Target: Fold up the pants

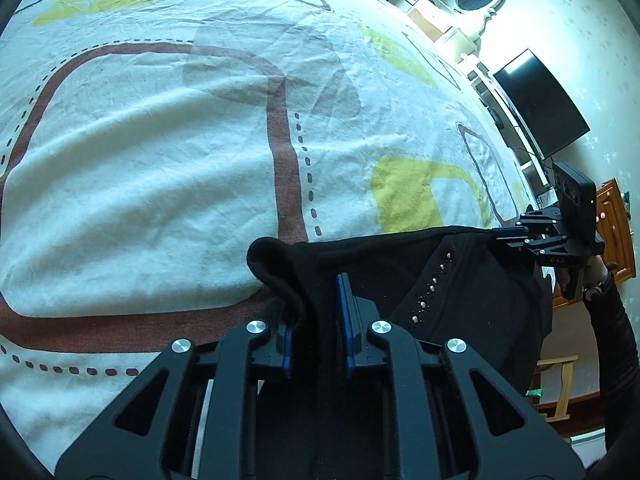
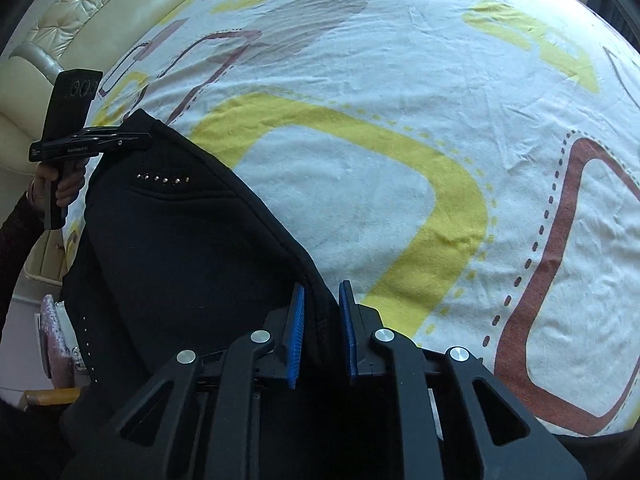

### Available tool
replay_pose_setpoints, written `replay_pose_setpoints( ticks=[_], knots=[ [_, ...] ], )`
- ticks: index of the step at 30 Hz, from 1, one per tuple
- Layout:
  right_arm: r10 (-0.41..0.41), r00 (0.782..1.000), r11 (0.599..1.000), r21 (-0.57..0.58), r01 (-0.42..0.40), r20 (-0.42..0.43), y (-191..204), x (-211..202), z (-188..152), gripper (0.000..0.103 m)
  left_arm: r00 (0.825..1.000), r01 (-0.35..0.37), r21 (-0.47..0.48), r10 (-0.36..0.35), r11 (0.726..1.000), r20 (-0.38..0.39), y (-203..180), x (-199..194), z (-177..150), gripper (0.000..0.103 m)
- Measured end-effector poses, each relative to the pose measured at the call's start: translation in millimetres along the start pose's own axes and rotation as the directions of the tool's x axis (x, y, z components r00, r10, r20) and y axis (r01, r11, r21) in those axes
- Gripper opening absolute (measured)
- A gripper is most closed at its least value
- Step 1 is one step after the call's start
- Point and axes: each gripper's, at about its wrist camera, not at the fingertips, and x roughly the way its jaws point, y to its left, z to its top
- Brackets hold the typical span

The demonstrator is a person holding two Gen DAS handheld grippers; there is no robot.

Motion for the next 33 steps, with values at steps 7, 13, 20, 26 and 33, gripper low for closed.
replay_pose_setpoints(
  ticks=[7,13,20,26,33],
  knots=[
    [-0.051,0.968,0.996,-0.059,0.067,0.248,59.9,-68.8,-41.0,0.008,0.972,0.146,0.064,-0.156,0.987,0.177,-19.4,-62.8,-21.7,0.013],
    [-0.100,0.929,0.988,-0.075,0.135,0.357,112.4,-86.3,-117.6,0.008,0.931,0.245,0.102,-0.264,0.964,0.251,-37.1,-112.4,-82.8,0.009],
    [-0.162,0.936,0.975,-0.096,0.201,0.312,156.7,-41.2,-193.9,0.009,0.944,0.247,0.034,-0.248,0.969,0.220,-38.8,-113.0,-172.5,0.016],
    [-0.228,0.925,0.959,-0.094,0.267,0.303,175.9,-19.1,-224.4,0.009,0.974,0.168,-0.097,-0.150,0.981,0.169,-23.2,-98.3,-229.0,0.024],
    [-0.248,0.916,0.960,-0.043,0.275,0.316,180.0,-21.9,-230.6,0.010,0.952,0.220,-0.355,-0.121,0.908,0.281,-8.8,-111.5,-267.6,0.031]
  ],
)
